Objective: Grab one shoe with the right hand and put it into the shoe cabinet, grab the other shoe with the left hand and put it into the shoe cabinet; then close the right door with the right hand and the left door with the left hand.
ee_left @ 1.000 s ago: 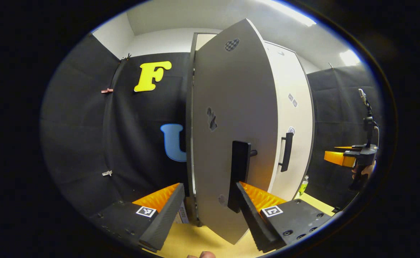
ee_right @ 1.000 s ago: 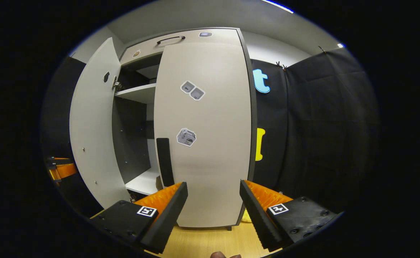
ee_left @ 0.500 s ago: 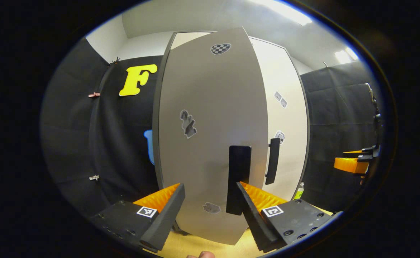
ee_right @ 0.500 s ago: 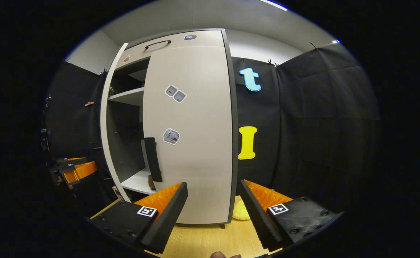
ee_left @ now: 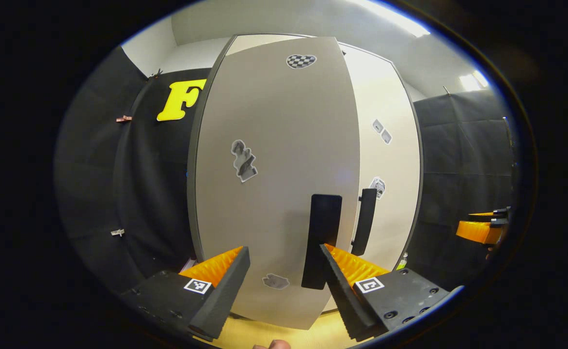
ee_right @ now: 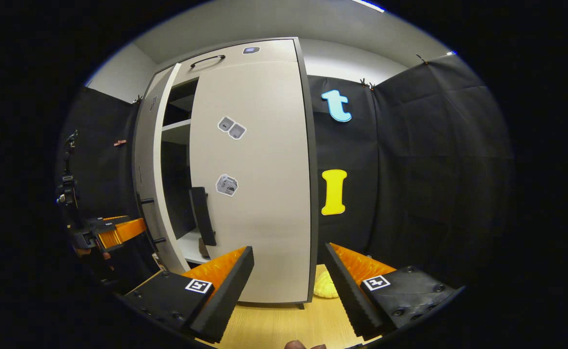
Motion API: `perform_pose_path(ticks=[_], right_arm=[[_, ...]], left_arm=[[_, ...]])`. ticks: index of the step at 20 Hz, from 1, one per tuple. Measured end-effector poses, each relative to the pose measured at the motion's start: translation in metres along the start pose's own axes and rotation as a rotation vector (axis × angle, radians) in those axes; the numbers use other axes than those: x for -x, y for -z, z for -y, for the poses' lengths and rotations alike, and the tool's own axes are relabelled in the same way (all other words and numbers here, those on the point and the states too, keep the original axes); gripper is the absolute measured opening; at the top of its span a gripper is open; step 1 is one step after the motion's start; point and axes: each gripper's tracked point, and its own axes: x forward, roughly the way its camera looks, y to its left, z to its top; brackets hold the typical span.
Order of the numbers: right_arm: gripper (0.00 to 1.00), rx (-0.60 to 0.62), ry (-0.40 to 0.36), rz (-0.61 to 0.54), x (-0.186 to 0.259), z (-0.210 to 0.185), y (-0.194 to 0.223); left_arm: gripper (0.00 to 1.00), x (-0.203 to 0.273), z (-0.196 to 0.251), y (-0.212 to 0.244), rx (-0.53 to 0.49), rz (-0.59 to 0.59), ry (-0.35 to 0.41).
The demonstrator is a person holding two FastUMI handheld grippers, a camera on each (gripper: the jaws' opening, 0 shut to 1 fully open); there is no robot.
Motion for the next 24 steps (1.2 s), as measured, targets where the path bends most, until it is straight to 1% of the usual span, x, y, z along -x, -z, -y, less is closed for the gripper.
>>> perform_pose_path(ticks=[2,3,8,10,15,19,20,22,23,24], right_arm=[[0.96,0.002,-0.006,-0.002,-0.001,0.001,0.0],[0.96,0.0,-0.008,-0.001,-0.001,0.001,0.0],[0.96,-0.006,-0.008,0.004,-0.007,0.008,0.0],[0.96,-0.007,-0.015,0.005,-0.008,0.009,0.0],[0.97,-0.014,-0.037,0.003,-0.011,0.008,0.0],[0.98,-0.019,-0.055,0.005,-0.01,0.006,-0.002],[0.97,-0.02,-0.06,0.006,-0.009,0.005,-0.002],[0.98,-0.021,-0.067,0.006,-0.007,0.002,-0.003],[1.0,-0.022,-0.068,0.007,-0.005,0.002,-0.003],[0.98,-0.023,-0.07,0.008,-0.004,0.001,-0.004]], left_arm=[[0.91,-0.011,0.005,-0.001,-0.01,-0.002,-0.009],[0.92,-0.016,0.007,0.0,-0.013,-0.004,-0.014],[0.93,-0.033,0.013,0.002,-0.007,-0.025,-0.022],[0.94,-0.041,0.014,0.0,-0.005,-0.03,-0.029],[0.94,-0.054,0.017,-0.001,-0.022,-0.037,-0.061],[0.94,-0.052,0.017,-0.004,-0.035,-0.043,-0.087],[0.91,-0.047,0.019,-0.003,-0.038,-0.047,-0.085],[0.92,-0.036,0.021,-0.004,-0.037,-0.044,-0.075],[0.92,-0.03,0.022,-0.006,-0.035,-0.04,-0.07],[0.92,-0.024,0.023,-0.006,-0.035,-0.039,-0.067]])
